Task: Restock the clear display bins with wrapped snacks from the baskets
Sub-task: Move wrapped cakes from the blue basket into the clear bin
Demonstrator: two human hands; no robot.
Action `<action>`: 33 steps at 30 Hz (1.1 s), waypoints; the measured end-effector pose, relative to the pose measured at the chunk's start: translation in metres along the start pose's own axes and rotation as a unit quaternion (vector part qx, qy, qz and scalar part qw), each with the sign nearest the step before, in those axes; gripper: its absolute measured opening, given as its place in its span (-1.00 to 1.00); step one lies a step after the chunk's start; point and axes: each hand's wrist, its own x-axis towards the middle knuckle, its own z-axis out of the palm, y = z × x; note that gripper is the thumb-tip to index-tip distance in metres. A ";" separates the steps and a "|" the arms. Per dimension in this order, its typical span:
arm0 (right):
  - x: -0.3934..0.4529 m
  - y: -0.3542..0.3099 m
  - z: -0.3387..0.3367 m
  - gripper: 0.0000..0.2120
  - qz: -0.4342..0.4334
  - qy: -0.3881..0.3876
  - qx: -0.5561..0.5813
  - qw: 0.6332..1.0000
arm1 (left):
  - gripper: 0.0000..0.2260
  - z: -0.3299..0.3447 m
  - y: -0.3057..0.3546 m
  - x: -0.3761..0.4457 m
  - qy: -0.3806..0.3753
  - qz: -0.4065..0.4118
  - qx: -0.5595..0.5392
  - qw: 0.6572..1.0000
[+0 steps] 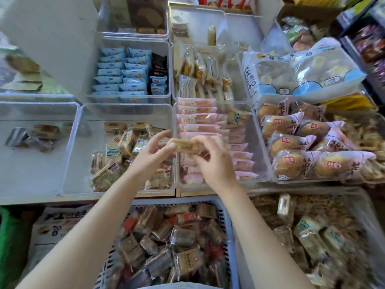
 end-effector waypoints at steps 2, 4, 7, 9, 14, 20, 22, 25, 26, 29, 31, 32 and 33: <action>-0.002 -0.015 0.020 -0.65 -0.013 -0.062 0.019 0.998 | -0.79 -0.020 0.006 -0.009 -0.011 -0.018 0.028 0.999; -0.004 -0.027 0.035 -0.62 -0.017 -0.093 0.027 0.995 | -0.88 -0.044 0.003 -0.016 0.040 -0.011 0.048 0.998; -0.010 -0.031 0.045 -0.65 0.009 -0.128 0.020 0.992 | -0.80 -0.070 -0.011 -0.019 0.166 -0.014 0.070 0.984; -0.013 -0.025 0.046 -0.72 0.021 -0.139 0.012 0.990 | -0.61 -0.082 -0.024 -0.013 0.241 -0.027 0.103 0.965; -0.007 0.004 0.030 -0.80 0.064 -0.106 -0.010 0.992 | -0.56 -0.056 -0.044 0.005 0.240 -0.018 0.403 0.883; 0.026 0.058 -0.005 -0.76 0.140 0.013 -0.048 0.989 | -0.42 0.040 -0.055 0.023 0.134 0.055 0.393 0.908; 0.044 0.081 -0.017 -0.66 0.175 0.049 -0.068 0.981 | -0.28 0.062 -0.064 0.026 0.107 0.042 0.404 0.907; 0.075 0.113 -0.034 -0.55 0.205 0.067 -0.107 0.970 | -0.23 0.070 -0.073 0.028 0.122 0.040 0.450 0.883; 0.086 0.123 -0.037 -0.53 0.207 0.065 -0.123 0.968 | -0.24 0.071 -0.073 0.028 0.128 0.043 0.460 0.878; 0.117 0.147 -0.038 -0.45 0.194 0.024 -0.194 0.961 | -0.27 0.075 -0.074 0.028 0.135 0.041 0.479 0.866; 0.132 0.157 -0.033 -0.40 0.182 -0.012 -0.255 0.950 | -0.27 0.076 -0.075 0.029 0.136 0.032 0.485 0.863; 0.137 0.161 -0.031 -0.40 0.179 -0.017 -0.284 0.942 | -0.28 0.076 -0.074 0.029 0.136 0.029 0.485 0.863; 0.139 0.163 -0.029 -0.41 0.184 -0.014 -0.304 0.935 | -0.28 0.075 -0.075 0.029 0.136 0.029 0.483 0.864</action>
